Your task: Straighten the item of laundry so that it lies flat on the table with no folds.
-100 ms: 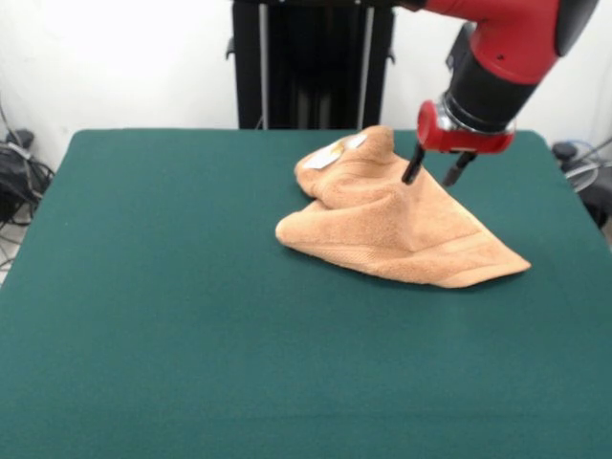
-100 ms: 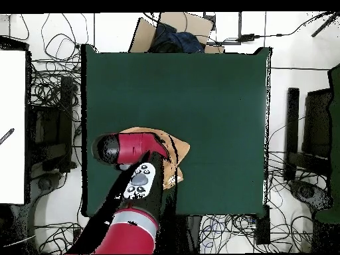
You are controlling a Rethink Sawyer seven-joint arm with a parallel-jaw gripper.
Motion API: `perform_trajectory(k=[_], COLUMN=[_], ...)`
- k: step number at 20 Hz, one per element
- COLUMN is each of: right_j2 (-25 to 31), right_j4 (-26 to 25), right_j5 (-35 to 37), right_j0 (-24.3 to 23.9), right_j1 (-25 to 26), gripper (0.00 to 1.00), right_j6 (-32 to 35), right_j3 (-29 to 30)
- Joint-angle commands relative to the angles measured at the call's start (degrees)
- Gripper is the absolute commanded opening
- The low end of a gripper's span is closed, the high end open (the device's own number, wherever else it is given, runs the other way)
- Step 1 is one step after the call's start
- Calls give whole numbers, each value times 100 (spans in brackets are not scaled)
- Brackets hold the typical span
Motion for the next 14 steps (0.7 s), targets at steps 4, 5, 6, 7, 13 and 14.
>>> perform_trajectory(k=[4,5,6,7,13,14], right_j2=[355,392,409,438,895,1094], right_j4=[299,324,353,397,608,710], right_j5=[-157,-173,-182,-167,-169,-257], right_j0=[-150,-147,-128,-120,-304,-421], right_j1=[129,172,220,271,545,559], gripper=[100,100,100,100,100,100], right_j6=[1228,1238,1267,1292,907,799], right_j3=[-135,-155,-194,-236,-466,-377])
